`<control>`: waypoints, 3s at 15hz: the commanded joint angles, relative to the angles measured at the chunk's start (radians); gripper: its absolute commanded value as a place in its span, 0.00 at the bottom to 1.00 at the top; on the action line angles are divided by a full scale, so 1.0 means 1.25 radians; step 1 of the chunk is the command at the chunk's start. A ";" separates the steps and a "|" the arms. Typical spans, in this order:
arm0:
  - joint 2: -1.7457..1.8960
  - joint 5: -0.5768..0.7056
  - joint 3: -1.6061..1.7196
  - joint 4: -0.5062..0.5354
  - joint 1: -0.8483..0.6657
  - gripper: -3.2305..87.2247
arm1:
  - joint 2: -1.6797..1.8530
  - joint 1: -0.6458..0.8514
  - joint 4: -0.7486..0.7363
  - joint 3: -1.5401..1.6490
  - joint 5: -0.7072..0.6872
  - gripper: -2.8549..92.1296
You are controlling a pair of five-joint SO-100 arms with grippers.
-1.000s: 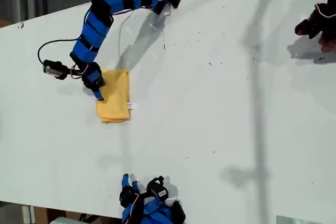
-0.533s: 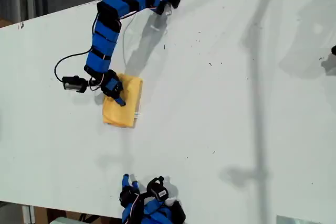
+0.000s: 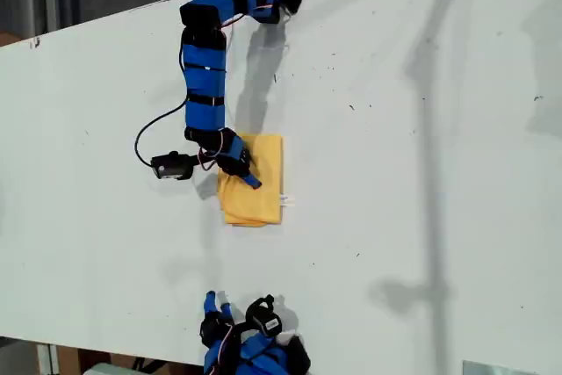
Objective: Grasp corners of a square towel and fold twice.
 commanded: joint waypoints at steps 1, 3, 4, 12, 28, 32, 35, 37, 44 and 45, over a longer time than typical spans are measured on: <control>0.007 0.005 -0.004 0.005 -0.001 0.25 | 0.055 -0.106 -0.015 0.001 0.038 0.36; 0.007 0.004 -0.004 0.005 -0.002 0.25 | 0.058 -0.142 -0.034 -0.005 0.050 0.36; 0.007 0.004 -0.004 0.005 -0.002 0.25 | 0.061 -0.129 -0.031 -0.006 0.045 0.36; 0.007 0.005 -0.004 0.005 -0.015 0.25 | 0.488 0.044 0.233 -0.079 -0.074 0.32; 0.017 -0.037 0.031 -0.004 0.133 0.11 | 1.876 0.301 0.234 1.255 0.190 0.16; 0.017 0.141 0.033 -0.007 0.152 0.11 | 1.876 0.283 0.270 1.316 0.423 0.12; 0.017 0.110 0.033 -0.002 0.210 0.11 | 1.876 0.266 0.271 1.312 0.441 0.12; 0.017 0.112 0.033 -0.002 0.206 0.11 | 1.876 0.270 0.276 1.308 0.439 0.12; 0.017 0.112 0.033 -0.002 0.206 0.11 | 1.876 0.296 0.271 1.312 0.443 0.11; 0.017 0.112 0.033 -0.002 0.206 0.11 | 1.876 0.295 0.271 1.312 0.441 0.11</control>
